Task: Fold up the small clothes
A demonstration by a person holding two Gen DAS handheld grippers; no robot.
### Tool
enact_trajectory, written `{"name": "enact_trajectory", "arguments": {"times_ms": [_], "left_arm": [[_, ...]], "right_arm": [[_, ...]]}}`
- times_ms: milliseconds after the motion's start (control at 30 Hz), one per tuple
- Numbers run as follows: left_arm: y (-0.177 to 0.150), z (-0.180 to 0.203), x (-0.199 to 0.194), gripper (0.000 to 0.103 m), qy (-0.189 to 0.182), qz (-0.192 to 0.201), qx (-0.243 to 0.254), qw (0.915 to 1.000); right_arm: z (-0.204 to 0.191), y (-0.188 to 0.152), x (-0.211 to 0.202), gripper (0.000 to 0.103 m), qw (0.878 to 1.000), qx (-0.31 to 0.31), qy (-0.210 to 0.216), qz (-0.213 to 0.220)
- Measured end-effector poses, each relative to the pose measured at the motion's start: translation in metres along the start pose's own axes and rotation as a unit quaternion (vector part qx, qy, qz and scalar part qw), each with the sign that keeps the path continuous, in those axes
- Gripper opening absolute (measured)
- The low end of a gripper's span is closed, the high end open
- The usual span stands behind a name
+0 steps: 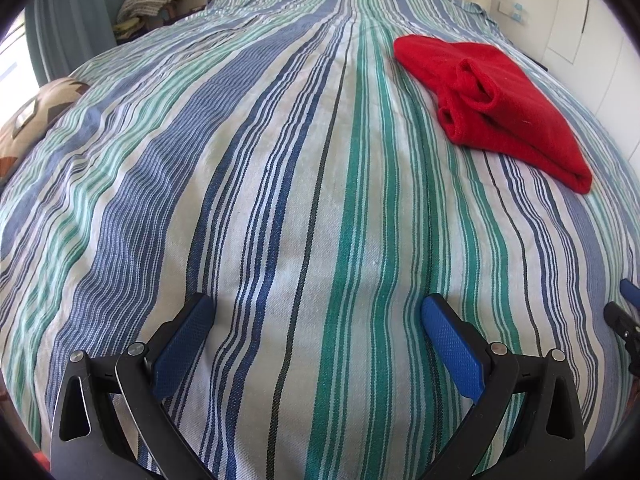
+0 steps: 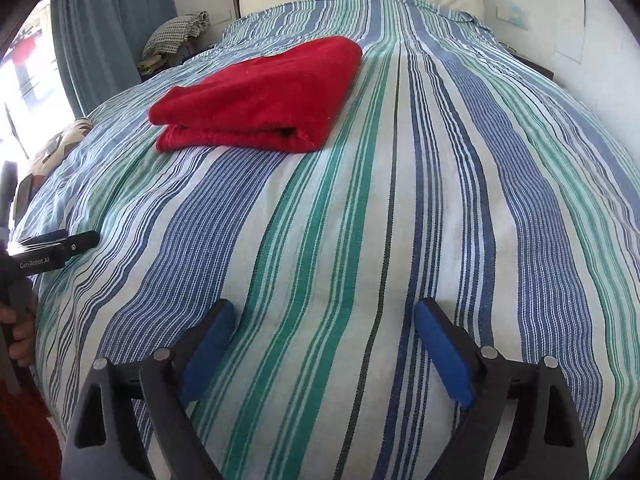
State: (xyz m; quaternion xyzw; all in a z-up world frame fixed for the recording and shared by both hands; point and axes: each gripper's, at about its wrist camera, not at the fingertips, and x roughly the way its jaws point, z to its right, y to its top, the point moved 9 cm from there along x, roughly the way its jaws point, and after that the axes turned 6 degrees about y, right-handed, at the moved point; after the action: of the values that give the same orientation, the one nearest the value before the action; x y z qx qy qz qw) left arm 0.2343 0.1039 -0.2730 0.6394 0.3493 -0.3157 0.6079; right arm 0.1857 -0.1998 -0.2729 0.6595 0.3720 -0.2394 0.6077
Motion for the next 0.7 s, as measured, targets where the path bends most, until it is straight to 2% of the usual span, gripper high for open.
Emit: {"name": "enact_trajectory", "arguments": {"times_ms": [133, 267, 333, 400, 500, 567, 600, 633, 700], "left_arm": [[0.0, 0.001, 0.0, 0.103, 0.002, 0.0, 0.002, 1.0], [0.001, 0.002, -0.001, 0.103, 0.006, -0.002, 0.004, 1.0], [0.006, 0.001, -0.012, 0.101, -0.004, -0.008, -0.014, 0.9999], [0.022, 0.01, -0.036, 0.102, -0.073, 0.013, -0.047, 0.9961], [0.064, 0.033, -0.058, 0.102, -0.159, 0.037, -0.071, 0.9839], [0.099, 0.055, -0.051, 0.102, -0.201, 0.033, -0.066, 0.9769], [0.117, 0.065, -0.041, 0.102, -0.207, 0.028, -0.065, 0.9759], [0.132, 0.073, -0.028, 0.102, -0.209, 0.021, -0.062, 0.9758], [0.157, 0.085, 0.007, 0.102, -0.184, 0.005, -0.049, 0.9818]], "right_arm": [[-0.001, -0.001, 0.002, 0.091, 1.0, -0.005, -0.007, -0.005], [-0.004, -0.002, 0.009, 0.094, 0.999, -0.025, -0.035, -0.034], [-0.005, -0.002, 0.011, 0.096, 0.998, -0.026, -0.042, -0.046], [-0.004, -0.001, 0.011, 0.097, 0.998, -0.015, -0.034, -0.053], [-0.004, 0.01, 0.006, 0.099, 0.997, 0.005, 0.0, -0.072], [0.0, 0.039, -0.001, 0.092, 0.997, 0.04, 0.044, -0.043], [0.003, 0.059, -0.004, 0.092, 0.996, 0.058, 0.064, -0.021], [0.007, 0.082, -0.005, 0.092, 0.995, 0.071, 0.077, 0.0], [0.014, 0.13, 0.001, 0.092, 0.99, 0.088, 0.101, 0.033]]}}
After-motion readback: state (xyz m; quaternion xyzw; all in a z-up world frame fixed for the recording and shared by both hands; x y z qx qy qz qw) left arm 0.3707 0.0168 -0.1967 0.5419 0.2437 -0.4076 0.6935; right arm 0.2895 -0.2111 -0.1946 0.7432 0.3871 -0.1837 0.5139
